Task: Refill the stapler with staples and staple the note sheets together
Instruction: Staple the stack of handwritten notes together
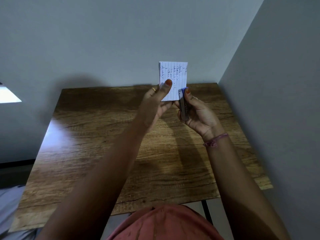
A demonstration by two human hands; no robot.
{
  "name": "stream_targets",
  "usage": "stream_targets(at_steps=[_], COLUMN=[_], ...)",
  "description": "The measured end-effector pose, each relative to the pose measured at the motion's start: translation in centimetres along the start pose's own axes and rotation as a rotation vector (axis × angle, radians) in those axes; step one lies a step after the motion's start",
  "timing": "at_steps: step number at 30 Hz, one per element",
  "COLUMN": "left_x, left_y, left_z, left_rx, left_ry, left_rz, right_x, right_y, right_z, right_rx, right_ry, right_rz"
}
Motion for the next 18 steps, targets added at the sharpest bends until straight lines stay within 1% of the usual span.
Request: stream_targets(at_steps=[3, 7, 9, 18], left_x=[-0.9, -0.8, -0.6, -0.9], left_y=[-2.1, -2.6, -2.5, -2.6], left_z=[0.7, 0.7, 0.7, 0.6], left_rx=[0.034, 0.031, 0.01, -0.122], left_ry=[-0.006, 0.115, 0.142, 0.173], left_rz=[0.031, 0.122, 0.149, 0.174], right_x=[0.0, 0.0, -0.1, -0.1], right_y=[-0.1, -0.1, -0.1, 0.1], right_z=[0.6, 0.7, 0.7, 0.9], right_rx=[0.064, 0.089, 0.097, 0.125], right_ry=[-0.044, -0.028, -0.014, 0.02], right_rz=[-0.011, -0.039, -0.049, -0.053])
Point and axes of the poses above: each hand's wrist, its own x-axis towards the middle knuckle, its own z-axis out of the palm, y = z × x, the point moved 9 cm from there along x, towards the middle knuckle, and after that the axes turned 12 degrees about -x, right-handed, at the moved point
